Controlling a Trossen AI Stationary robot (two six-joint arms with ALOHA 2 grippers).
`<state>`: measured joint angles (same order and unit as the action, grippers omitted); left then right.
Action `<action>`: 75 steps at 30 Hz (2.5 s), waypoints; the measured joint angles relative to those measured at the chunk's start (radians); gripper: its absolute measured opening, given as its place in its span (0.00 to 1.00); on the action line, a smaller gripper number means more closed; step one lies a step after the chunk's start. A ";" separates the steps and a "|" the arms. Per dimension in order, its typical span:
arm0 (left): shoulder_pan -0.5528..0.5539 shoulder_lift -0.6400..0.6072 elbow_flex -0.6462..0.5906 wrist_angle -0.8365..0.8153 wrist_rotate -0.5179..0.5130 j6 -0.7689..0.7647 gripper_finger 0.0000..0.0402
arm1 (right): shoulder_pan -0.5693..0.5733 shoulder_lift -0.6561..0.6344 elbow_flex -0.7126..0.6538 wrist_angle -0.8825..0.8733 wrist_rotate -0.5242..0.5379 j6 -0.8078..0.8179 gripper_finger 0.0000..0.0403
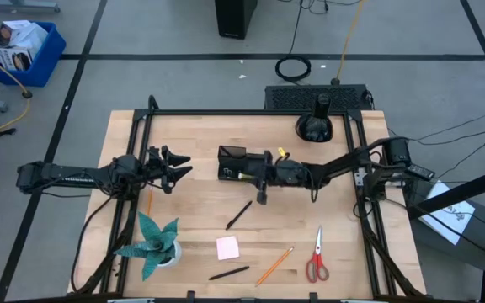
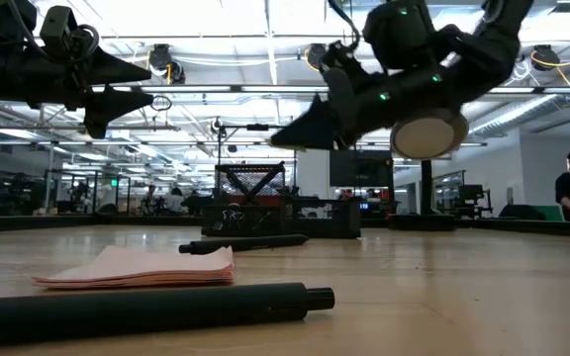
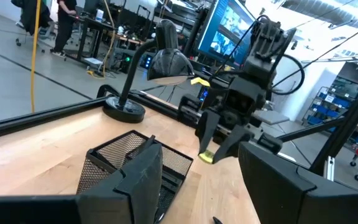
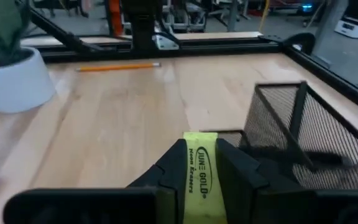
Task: Pick and place office supplies into organizer
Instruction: Put the yellow eraser into the black desk organizer, then put the orange pencil into the black desk organizer
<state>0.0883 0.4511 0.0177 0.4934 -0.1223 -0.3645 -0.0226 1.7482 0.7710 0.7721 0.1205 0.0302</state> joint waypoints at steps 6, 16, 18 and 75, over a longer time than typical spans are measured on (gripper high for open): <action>0.000 0.000 0.000 0.001 0.000 -0.004 0.54 | -0.028 0.049 0.111 -0.092 -0.021 -0.068 0.15; 0.000 0.000 0.000 0.008 -0.004 0.000 0.54 | -0.078 0.189 0.202 -0.106 -0.045 -0.077 0.15; 0.000 0.000 0.000 0.005 -0.008 0.000 0.54 | -0.082 0.215 0.223 -0.106 -0.048 -0.073 0.15; 0.000 0.000 0.000 -0.043 -0.010 -0.004 0.54 | 0.123 -0.131 0.076 -0.441 -0.368 -0.005 0.37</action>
<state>0.0883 0.4515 0.0181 0.4500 -0.1318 -0.3681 0.1005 1.6170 0.8472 0.3313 -0.2473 0.0250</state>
